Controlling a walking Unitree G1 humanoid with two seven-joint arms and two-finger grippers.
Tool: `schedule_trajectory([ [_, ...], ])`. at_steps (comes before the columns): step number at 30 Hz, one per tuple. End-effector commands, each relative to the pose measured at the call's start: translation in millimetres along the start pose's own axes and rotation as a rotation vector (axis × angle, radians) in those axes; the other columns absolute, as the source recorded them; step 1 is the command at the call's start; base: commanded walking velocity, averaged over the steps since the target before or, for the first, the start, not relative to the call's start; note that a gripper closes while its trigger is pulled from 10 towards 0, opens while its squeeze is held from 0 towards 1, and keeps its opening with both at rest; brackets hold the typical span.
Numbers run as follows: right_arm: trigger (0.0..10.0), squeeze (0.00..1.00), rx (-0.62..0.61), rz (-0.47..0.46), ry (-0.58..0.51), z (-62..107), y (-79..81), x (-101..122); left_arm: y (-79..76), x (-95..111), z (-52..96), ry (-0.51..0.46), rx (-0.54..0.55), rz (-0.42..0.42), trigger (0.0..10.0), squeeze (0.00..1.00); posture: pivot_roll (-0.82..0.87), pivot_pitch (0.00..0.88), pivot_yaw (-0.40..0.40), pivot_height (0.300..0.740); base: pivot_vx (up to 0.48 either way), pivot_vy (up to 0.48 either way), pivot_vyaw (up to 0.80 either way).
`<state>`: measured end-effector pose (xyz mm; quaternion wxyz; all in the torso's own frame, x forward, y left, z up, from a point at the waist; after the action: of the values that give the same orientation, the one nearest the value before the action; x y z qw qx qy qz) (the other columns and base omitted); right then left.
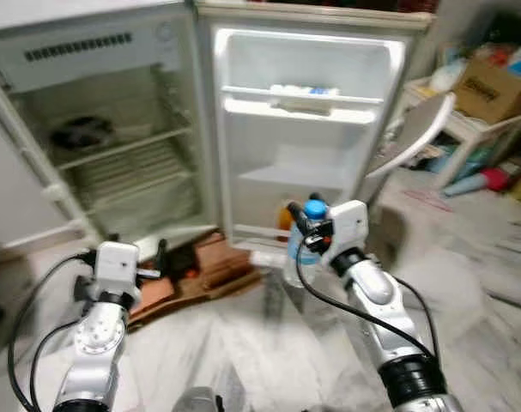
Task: Restocking fridge
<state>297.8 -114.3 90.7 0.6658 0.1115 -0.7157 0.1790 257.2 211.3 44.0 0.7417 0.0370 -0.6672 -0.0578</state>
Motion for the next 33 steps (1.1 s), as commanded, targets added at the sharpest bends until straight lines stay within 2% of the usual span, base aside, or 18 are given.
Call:
schedule_trajectory([
  [1,10.0,0.0,0.0,0.009,-0.05,-4.6,0.2,11.2,4.8,1.9,0.5,-0.007,0.006,-0.011,10.0,0.0,0.1,0.0,-0.036,0.74,0.304,0.289,0.73],
  [4,10.0,0.0,0.001,0.007,-0.05,-4.3,0.3,11.0,4.2,2.2,0.1,-0.009,0.003,-0.011,10.0,0.0,0.1,0.0,-0.036,0.74,0.345,0.296,0.55],
  [24,10.0,0.0,-0.006,0.012,-0.039,-6.4,-2.0,9.5,-0.3,2.7,-3.2,-0.011,-0.013,-0.013,10.0,0.0,0.1,0.0,-0.041,0.74,0.319,0.282,0.0],
  [33,10.0,0.0,-0.042,0.015,-0.035,-7.3,-6.2,9.5,-5.6,3.2,-1.9,-0.022,-0.026,-0.013,10.0,0.0,0.1,0.0,-0.043,0.74,0.102,0.0,0.0],
])
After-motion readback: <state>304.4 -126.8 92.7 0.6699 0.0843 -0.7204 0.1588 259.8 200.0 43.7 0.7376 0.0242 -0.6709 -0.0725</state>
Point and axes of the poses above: a point about 5 cm out from each wrist's last joint towards the gripper, its own z axis pointing back from the gripper into the wrist, its own x axis along the axis of the wrist's last joint, y = z × x, the point moved 1 cm from there along -z, pointing out of the wrist towards the gripper, and after that the axes turned 4 degrees about z, right-handed, at the moved point
